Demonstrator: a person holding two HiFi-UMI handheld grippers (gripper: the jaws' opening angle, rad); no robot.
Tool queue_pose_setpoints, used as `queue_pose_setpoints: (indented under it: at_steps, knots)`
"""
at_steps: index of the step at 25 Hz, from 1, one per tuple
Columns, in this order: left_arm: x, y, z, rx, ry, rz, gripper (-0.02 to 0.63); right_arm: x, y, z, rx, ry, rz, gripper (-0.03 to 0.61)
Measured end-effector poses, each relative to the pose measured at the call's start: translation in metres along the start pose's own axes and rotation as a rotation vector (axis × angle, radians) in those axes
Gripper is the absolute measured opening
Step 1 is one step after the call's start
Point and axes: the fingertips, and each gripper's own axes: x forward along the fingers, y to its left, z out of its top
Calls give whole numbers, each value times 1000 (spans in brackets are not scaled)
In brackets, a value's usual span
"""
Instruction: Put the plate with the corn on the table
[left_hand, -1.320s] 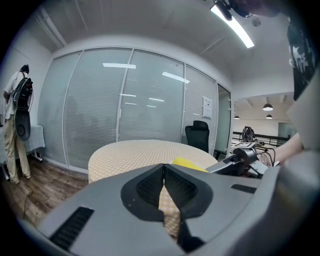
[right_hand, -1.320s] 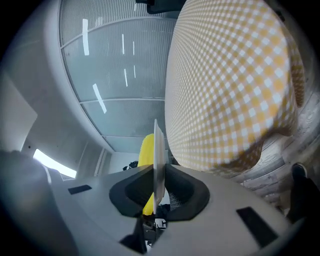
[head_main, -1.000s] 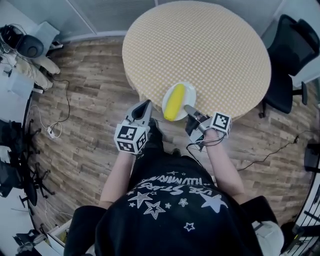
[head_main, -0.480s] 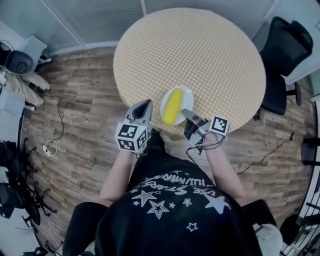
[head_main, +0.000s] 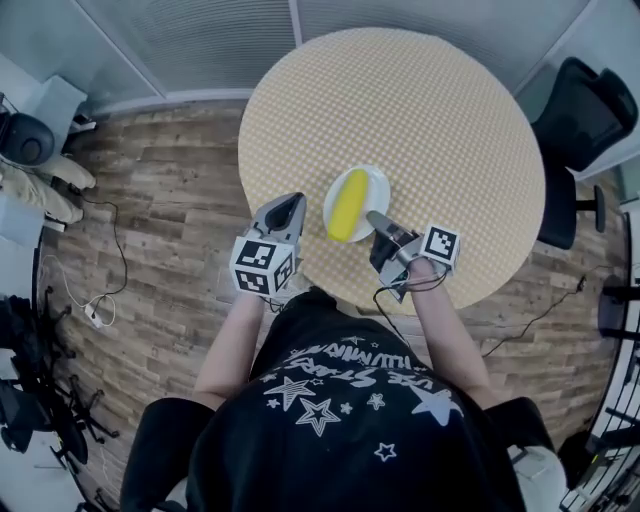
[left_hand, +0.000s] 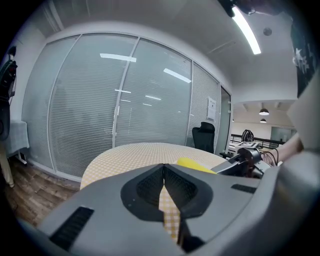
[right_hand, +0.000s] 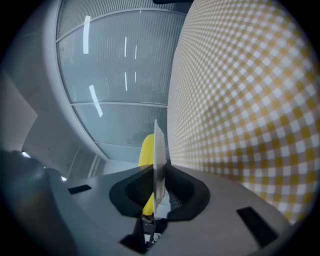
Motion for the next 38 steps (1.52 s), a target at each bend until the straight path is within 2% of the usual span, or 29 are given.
queue_pose_setpoints:
  at_steps: [11,18,23,31,38]
  knots:
    - [48,96,18,-19,13,-13,8,105,4,42,-39,-13,-27,58]
    - [79,138,18,-40,23,-13,8,156,-6,62,-1,11,-49,58]
    - [103,157,11,-23,55,-9,8,187,-7,83,-39,38,-64,58]
    - [128,181,-4,-42,86,9,8,226,-34,102,3,68,-98,58]
    - [134,178,-17,-42,120,4,8,236,-48,106,-22,90,-140,58]
